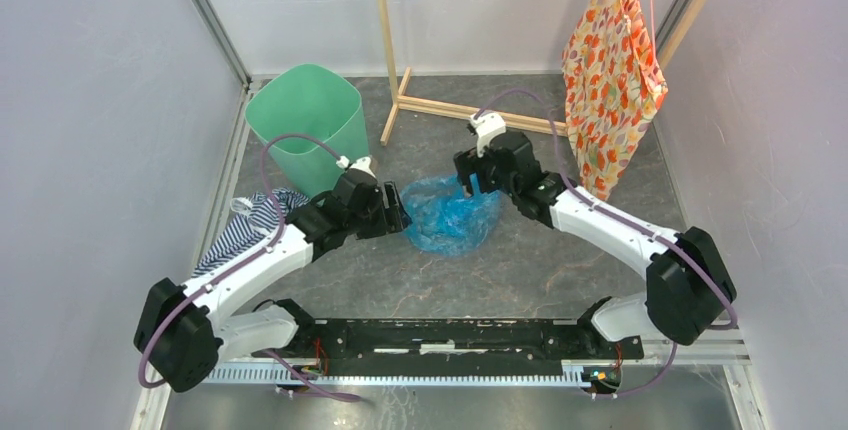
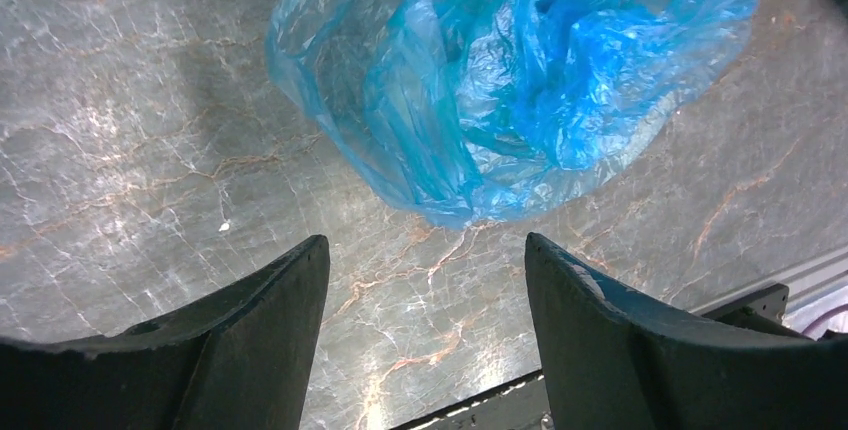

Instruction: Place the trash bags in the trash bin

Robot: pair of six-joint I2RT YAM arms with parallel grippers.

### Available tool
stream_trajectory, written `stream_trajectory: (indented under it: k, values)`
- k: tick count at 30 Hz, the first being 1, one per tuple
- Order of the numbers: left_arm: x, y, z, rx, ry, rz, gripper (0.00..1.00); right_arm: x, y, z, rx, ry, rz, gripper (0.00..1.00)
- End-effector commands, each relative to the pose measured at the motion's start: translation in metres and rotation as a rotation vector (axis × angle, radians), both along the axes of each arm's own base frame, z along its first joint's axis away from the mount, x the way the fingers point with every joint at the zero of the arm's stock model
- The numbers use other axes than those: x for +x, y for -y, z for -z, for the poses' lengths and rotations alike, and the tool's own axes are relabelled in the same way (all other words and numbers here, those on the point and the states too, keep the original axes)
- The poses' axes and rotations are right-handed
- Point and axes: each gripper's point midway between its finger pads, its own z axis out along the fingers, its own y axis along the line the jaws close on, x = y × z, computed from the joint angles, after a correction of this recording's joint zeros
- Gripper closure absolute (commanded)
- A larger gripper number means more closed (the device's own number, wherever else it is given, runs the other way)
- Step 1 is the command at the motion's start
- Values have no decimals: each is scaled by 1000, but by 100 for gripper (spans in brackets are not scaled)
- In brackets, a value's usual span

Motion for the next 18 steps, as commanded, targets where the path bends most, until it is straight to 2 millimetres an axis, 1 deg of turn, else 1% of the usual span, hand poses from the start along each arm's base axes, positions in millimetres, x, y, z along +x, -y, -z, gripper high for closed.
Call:
stream_trajectory:
  k: [1, 4, 6, 8, 10, 12, 13, 14, 16, 17, 18]
  values:
    - [10, 8, 8, -48, -17, -86, 23, 34, 20, -15, -19, 107, 28, 9]
    - [18, 10, 12, -43, -5, -113, 23, 45, 17, -8, -23, 109, -14, 8]
    - [26, 8, 16, -20, 7, -136, 23, 46, 11, 0, -36, 84, -51, 8]
    - [33, 10, 21, -6, 8, -146, 23, 43, 6, 7, -32, 62, -80, 9]
    - [38, 13, 27, 3, 0, -146, 25, 36, 3, 13, -19, 41, -105, 11]
    - [43, 15, 33, 12, -1, -152, 30, 29, 6, 21, -17, 17, -98, 16]
    - [46, 15, 34, 22, 2, -152, 34, 25, 10, 25, -20, 5, -88, 19]
    - [49, 14, 35, 34, 5, -153, 40, 22, 15, 28, -23, -5, -71, 23]
    - [56, 9, 36, 67, 11, -161, 53, 17, 26, 33, -36, -21, -20, 37]
    - [59, 6, 36, 79, 14, -166, 63, 11, 33, 39, -53, -45, 4, 46]
    - [61, 3, 36, 88, 16, -169, 72, 8, 39, 42, -66, -59, 27, 61]
